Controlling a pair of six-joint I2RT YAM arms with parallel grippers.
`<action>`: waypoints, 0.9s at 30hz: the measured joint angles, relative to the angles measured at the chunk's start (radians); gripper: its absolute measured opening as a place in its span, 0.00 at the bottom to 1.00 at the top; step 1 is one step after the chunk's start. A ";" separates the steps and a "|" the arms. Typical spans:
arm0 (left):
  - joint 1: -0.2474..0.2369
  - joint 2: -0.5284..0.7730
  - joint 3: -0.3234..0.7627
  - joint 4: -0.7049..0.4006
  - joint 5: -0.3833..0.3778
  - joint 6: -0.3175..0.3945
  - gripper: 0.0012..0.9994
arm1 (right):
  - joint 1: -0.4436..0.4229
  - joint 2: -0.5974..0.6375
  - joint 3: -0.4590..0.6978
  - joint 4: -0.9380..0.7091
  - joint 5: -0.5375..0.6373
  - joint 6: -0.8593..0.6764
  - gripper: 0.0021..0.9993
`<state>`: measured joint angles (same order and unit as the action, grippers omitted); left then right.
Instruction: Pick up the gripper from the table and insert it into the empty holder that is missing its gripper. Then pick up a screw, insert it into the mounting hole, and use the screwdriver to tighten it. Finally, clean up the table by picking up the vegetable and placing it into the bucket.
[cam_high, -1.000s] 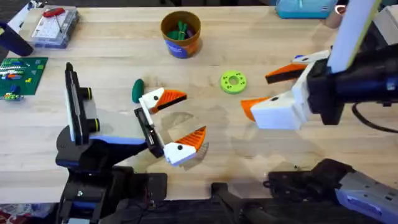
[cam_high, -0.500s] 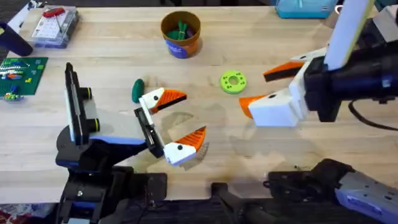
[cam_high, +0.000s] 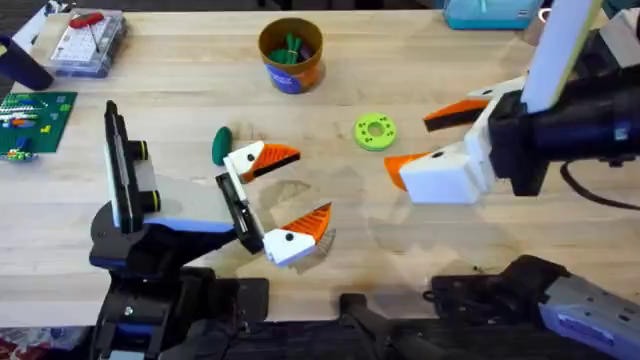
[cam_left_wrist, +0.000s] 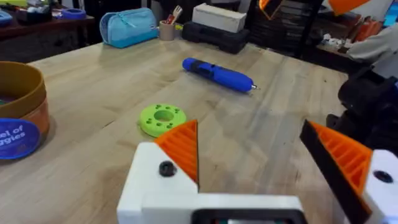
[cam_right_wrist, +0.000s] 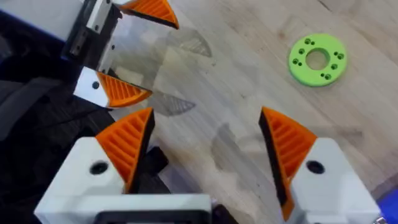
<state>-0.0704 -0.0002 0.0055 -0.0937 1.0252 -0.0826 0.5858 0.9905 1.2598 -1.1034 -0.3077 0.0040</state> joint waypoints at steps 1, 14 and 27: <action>0.000 0.000 0.000 0.000 0.000 0.000 0.99 | 0.000 0.000 0.000 0.000 0.000 0.000 1.00; 0.000 0.000 0.000 0.111 0.019 0.014 0.99 | 0.000 0.000 0.000 0.000 0.000 -0.004 1.00; 0.000 0.000 0.000 0.075 0.056 0.114 0.81 | 0.000 0.000 0.000 0.003 0.000 -0.010 1.00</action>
<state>-0.0704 0.0002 0.0051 -0.0185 1.0809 0.0311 0.5858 0.9905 1.2598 -1.1000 -0.3077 -0.0063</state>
